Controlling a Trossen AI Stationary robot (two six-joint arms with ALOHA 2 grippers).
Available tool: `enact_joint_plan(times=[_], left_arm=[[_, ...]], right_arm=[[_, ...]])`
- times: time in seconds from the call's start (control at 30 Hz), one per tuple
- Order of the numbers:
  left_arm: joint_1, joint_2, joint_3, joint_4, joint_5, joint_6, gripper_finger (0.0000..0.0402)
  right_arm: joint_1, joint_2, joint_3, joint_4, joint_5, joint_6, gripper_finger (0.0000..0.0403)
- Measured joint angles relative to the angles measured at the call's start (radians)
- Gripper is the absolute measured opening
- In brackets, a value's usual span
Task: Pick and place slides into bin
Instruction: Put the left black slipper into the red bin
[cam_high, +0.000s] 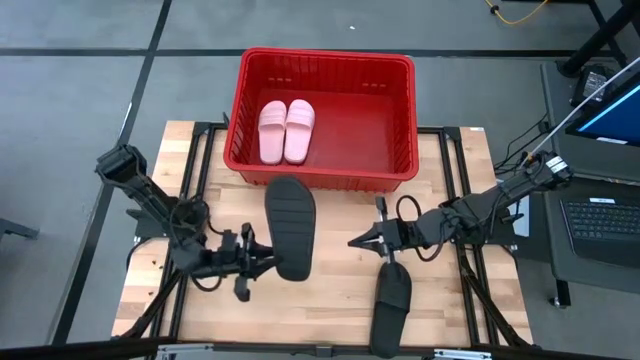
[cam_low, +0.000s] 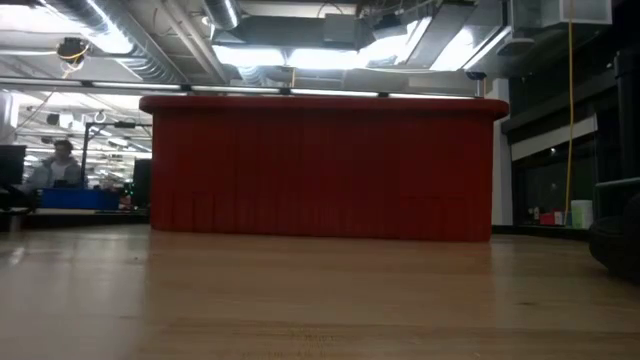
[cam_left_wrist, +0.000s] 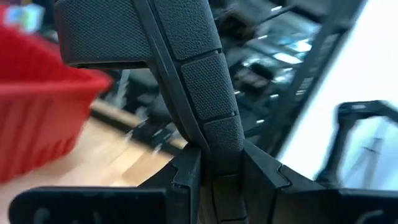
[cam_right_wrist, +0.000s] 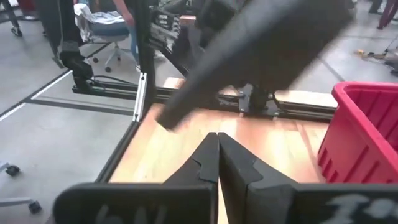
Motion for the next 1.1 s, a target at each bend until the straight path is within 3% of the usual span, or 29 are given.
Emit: enact_joint_plan(times=[0.3,0.67,0.83,1.1], left_arm=[[0.099,0.0,0.0,0.284,0.318,0.3,0.0076],[0.234,-0.001,0.0,0.369,0.686,0.307,0.0075],[0.263,-0.001,0.0,0.383,0.759,0.283,0.0075],[0.272,0.0,0.0,0.409,0.796,0.299,0.0074]], right_arm=[[0.0,0.0,0.0,0.147,0.001,-0.161,0.0008],[-0.051,0.0,0.0,0.305,0.002,-0.311,0.0009],[-0.081,0.018,0.001,0.441,0.001,-0.425,0.0035],[-0.127,0.17,0.001,0.698,0.002,-0.603,0.0128]])
